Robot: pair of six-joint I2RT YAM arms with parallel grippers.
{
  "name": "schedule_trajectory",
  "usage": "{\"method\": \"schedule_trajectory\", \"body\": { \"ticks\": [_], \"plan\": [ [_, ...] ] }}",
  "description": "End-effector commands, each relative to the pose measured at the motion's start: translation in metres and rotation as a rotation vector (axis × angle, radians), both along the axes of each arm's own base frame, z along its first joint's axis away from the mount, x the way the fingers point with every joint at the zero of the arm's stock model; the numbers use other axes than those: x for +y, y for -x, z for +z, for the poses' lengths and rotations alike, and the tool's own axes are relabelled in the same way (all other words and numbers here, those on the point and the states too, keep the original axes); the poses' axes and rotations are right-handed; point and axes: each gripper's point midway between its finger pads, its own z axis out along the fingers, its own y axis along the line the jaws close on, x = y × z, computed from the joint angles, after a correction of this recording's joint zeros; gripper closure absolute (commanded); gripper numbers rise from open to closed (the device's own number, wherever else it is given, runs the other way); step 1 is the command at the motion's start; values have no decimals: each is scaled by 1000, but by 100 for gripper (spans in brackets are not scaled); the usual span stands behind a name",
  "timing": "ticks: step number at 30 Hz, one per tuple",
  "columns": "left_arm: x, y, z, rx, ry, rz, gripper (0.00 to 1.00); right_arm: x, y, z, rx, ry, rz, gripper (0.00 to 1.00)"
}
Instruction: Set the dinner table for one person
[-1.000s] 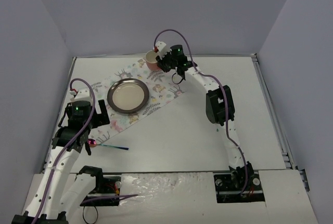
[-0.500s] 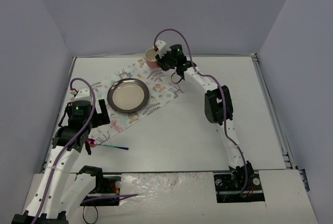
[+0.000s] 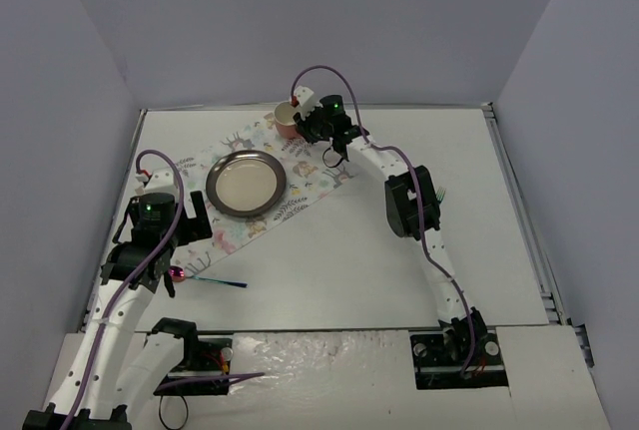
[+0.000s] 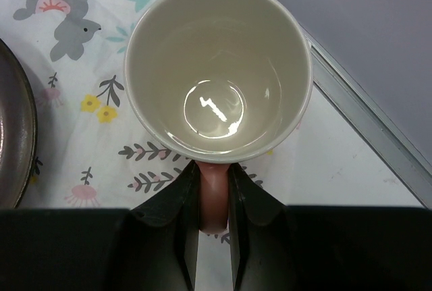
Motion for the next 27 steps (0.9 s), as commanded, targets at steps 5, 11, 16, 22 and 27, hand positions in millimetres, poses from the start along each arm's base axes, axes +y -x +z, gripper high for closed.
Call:
{"method": "schedule_trajectory", "body": {
  "ticks": [5, 11, 16, 22, 27],
  "plan": [
    [-2, -11, 14, -64, 0, -10, 3, 17, -20, 113, -276, -152, 3, 100],
    [-2, -11, 12, -57, -1, -10, 3, 15, -21, 108, -270, -141, -5, 100],
    [-1, -11, 13, -59, -2, -9, 3, 14, -21, 105, -265, -130, -9, 100],
    [-1, -11, 12, -56, -3, -8, 3, 15, -20, 102, -261, -125, -4, 100],
    [-1, -10, 13, -57, -2, -6, 3, 12, -22, 97, -257, -115, -7, 95]
  ]
}}
